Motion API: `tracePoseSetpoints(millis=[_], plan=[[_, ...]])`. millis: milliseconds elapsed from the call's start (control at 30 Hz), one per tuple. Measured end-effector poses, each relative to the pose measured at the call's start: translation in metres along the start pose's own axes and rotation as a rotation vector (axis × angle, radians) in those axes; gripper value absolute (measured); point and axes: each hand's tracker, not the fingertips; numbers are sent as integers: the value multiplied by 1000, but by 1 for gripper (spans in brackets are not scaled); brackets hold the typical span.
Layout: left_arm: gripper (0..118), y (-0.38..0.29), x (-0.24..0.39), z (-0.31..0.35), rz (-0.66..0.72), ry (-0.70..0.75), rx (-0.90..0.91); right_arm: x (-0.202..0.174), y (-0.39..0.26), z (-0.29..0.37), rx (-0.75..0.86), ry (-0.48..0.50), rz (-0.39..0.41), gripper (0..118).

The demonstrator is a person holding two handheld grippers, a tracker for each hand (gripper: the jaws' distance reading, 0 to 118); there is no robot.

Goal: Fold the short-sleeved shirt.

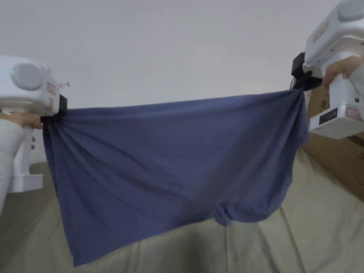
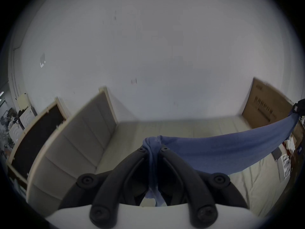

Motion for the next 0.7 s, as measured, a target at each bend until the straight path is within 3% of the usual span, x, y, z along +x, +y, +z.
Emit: tracePoseSetpoints(millis=[233, 400, 567, 700], plan=[[7, -185, 43, -91, 34, -32, -324, 49, -103, -162, -283, -127, -21, 1], [7, -286, 50, -132, 81, -8, -490, 78, -187, -236, -456, -177, -10, 1], [7, -315, 39, -114, 136, -47, -488, 107, -238, -238, -521, -169, -67, 1], [7, -319, 19, -57, 174, -96, -397, 126, -262, -187, -483, -126, -34, 1]])
